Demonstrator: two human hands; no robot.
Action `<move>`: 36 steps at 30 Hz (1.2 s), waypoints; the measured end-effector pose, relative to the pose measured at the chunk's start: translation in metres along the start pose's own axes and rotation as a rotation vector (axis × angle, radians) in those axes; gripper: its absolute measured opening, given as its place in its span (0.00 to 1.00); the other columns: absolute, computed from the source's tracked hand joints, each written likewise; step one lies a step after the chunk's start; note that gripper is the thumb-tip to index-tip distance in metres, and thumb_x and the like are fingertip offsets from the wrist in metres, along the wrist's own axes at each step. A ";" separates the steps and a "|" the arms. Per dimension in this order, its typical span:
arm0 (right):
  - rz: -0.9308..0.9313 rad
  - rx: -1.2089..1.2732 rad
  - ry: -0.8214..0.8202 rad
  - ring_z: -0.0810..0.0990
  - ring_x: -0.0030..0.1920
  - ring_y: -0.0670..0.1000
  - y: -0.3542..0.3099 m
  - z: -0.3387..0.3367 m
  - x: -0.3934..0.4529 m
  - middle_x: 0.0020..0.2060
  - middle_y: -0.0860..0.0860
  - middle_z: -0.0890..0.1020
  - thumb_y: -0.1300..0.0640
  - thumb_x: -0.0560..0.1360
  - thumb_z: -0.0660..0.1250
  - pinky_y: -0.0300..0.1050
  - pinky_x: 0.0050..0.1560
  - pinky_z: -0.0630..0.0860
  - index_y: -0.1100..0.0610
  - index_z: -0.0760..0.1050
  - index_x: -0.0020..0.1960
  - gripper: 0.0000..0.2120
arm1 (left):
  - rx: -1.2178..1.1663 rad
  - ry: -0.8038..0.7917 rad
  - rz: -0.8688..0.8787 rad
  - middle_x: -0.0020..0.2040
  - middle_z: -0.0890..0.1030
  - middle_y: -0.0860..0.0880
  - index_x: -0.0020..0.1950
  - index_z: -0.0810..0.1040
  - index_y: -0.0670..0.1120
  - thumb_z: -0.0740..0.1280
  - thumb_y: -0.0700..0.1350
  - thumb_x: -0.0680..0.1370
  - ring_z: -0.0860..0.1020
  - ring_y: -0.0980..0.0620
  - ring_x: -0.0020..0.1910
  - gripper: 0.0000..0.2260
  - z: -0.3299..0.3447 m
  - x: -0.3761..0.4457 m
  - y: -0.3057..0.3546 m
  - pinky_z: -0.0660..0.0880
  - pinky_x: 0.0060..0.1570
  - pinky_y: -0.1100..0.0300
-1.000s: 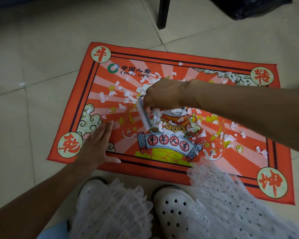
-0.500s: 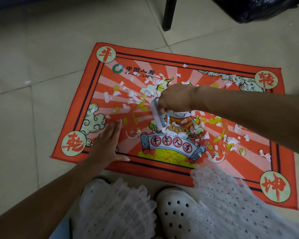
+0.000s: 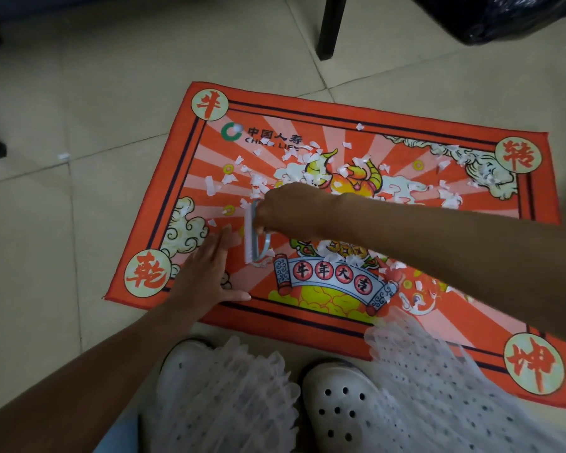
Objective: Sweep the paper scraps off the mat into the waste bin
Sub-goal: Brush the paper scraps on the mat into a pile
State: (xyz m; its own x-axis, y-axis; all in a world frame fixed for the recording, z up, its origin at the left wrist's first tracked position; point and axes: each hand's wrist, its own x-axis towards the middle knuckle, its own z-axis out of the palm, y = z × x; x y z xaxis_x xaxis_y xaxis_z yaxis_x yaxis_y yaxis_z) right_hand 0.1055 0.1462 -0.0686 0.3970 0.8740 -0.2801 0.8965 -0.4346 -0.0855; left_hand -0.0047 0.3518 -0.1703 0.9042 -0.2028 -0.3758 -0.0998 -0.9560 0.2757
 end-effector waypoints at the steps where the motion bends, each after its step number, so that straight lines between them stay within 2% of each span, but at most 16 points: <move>1: -0.002 -0.016 0.000 0.79 0.55 0.55 -0.006 0.003 0.004 0.55 0.52 0.81 0.63 0.79 0.60 0.47 0.47 0.78 0.52 0.75 0.64 0.16 | 0.005 -0.002 -0.001 0.81 0.46 0.43 0.80 0.38 0.45 0.74 0.68 0.63 0.49 0.44 0.79 0.62 0.000 0.000 0.002 0.58 0.74 0.46; 5: 0.008 -0.093 -0.087 0.78 0.57 0.57 -0.007 0.004 -0.001 0.57 0.54 0.79 0.65 0.78 0.60 0.51 0.52 0.78 0.55 0.72 0.67 0.18 | 0.034 -0.002 -0.002 0.81 0.45 0.43 0.80 0.37 0.45 0.73 0.69 0.62 0.48 0.44 0.79 0.63 0.003 -0.001 0.006 0.61 0.72 0.44; 8: 0.047 -0.111 -0.149 0.80 0.51 0.56 0.012 -0.002 -0.020 0.54 0.54 0.80 0.65 0.78 0.61 0.47 0.47 0.79 0.53 0.71 0.68 0.20 | 0.025 0.008 -0.001 0.81 0.46 0.44 0.80 0.37 0.45 0.74 0.69 0.61 0.49 0.43 0.79 0.63 0.004 -0.001 0.006 0.64 0.71 0.42; 10: 0.071 -0.158 -0.176 0.80 0.48 0.54 0.028 -0.006 -0.034 0.52 0.52 0.81 0.65 0.78 0.61 0.42 0.41 0.73 0.52 0.73 0.66 0.19 | 0.022 0.005 0.004 0.81 0.47 0.44 0.80 0.37 0.46 0.74 0.69 0.61 0.50 0.43 0.79 0.63 0.004 -0.001 0.007 0.64 0.70 0.42; 12: 0.083 -0.199 -0.215 0.78 0.48 0.54 0.042 -0.009 -0.045 0.53 0.51 0.81 0.64 0.78 0.61 0.41 0.40 0.67 0.52 0.74 0.65 0.17 | 0.013 0.007 0.012 0.81 0.48 0.45 0.79 0.36 0.46 0.75 0.68 0.61 0.50 0.42 0.79 0.63 0.003 0.000 0.007 0.65 0.70 0.42; 15: 0.104 -0.232 -0.243 0.77 0.46 0.53 0.058 -0.010 -0.057 0.50 0.51 0.80 0.64 0.77 0.61 0.41 0.40 0.66 0.53 0.74 0.62 0.16 | 0.015 0.008 0.028 0.80 0.49 0.44 0.79 0.36 0.47 0.75 0.68 0.61 0.51 0.42 0.79 0.64 0.003 0.001 0.006 0.66 0.70 0.41; 19: 0.117 -0.165 -0.173 0.79 0.53 0.52 0.074 -0.003 -0.066 0.55 0.47 0.81 0.63 0.76 0.63 0.39 0.41 0.65 0.47 0.74 0.64 0.20 | 0.006 0.015 0.032 0.80 0.49 0.44 0.79 0.36 0.47 0.75 0.68 0.61 0.51 0.42 0.79 0.64 0.003 0.000 0.006 0.66 0.70 0.41; 25: 0.086 0.012 -0.010 0.80 0.50 0.50 0.044 -0.005 -0.051 0.53 0.45 0.82 0.58 0.78 0.64 0.40 0.40 0.71 0.46 0.76 0.62 0.14 | -0.020 0.023 0.015 0.80 0.50 0.42 0.80 0.39 0.46 0.76 0.67 0.61 0.51 0.41 0.79 0.63 0.002 -0.001 0.007 0.64 0.70 0.41; 27: 0.070 0.048 0.015 0.81 0.51 0.51 0.021 -0.002 -0.034 0.53 0.46 0.82 0.59 0.78 0.63 0.40 0.40 0.72 0.48 0.76 0.62 0.15 | -0.048 0.029 -0.006 0.80 0.49 0.41 0.80 0.40 0.45 0.77 0.65 0.61 0.51 0.42 0.79 0.63 0.001 -0.001 0.006 0.63 0.71 0.42; 29: 0.029 0.058 0.060 0.80 0.54 0.54 -0.002 0.000 -0.015 0.54 0.50 0.82 0.63 0.78 0.62 0.45 0.44 0.78 0.50 0.75 0.64 0.17 | -0.082 0.029 -0.030 0.80 0.49 0.41 0.80 0.41 0.44 0.78 0.64 0.60 0.51 0.43 0.79 0.63 0.000 -0.001 0.003 0.63 0.72 0.43; 31: 0.018 0.086 0.111 0.79 0.56 0.55 -0.019 0.000 0.000 0.55 0.53 0.81 0.64 0.78 0.61 0.49 0.50 0.78 0.52 0.73 0.67 0.19 | -0.097 0.035 -0.045 0.80 0.50 0.41 0.80 0.42 0.44 0.78 0.64 0.60 0.53 0.42 0.78 0.63 0.001 -0.001 0.000 0.64 0.71 0.43; 32: 0.025 0.081 0.112 0.78 0.57 0.55 -0.024 0.000 0.005 0.56 0.53 0.80 0.63 0.78 0.61 0.47 0.52 0.77 0.53 0.72 0.67 0.19 | -0.095 0.039 -0.045 0.80 0.50 0.41 0.80 0.43 0.44 0.78 0.64 0.60 0.54 0.42 0.78 0.63 0.002 -0.001 -0.001 0.64 0.71 0.43; 36: 0.036 0.047 0.045 0.78 0.57 0.52 -0.044 0.002 0.016 0.56 0.52 0.78 0.63 0.78 0.63 0.42 0.46 0.73 0.55 0.70 0.67 0.18 | -0.073 0.034 -0.039 0.80 0.47 0.41 0.80 0.41 0.41 0.77 0.64 0.61 0.51 0.44 0.79 0.63 0.002 0.000 0.001 0.58 0.75 0.48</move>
State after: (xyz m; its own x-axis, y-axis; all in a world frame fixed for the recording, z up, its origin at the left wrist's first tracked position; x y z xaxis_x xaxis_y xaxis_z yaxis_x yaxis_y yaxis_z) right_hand 0.0715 0.1787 -0.0708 0.4384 0.8658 -0.2411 0.8715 -0.4751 -0.1214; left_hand -0.0053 0.3503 -0.1720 0.9207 -0.1575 -0.3572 -0.0350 -0.9446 0.3262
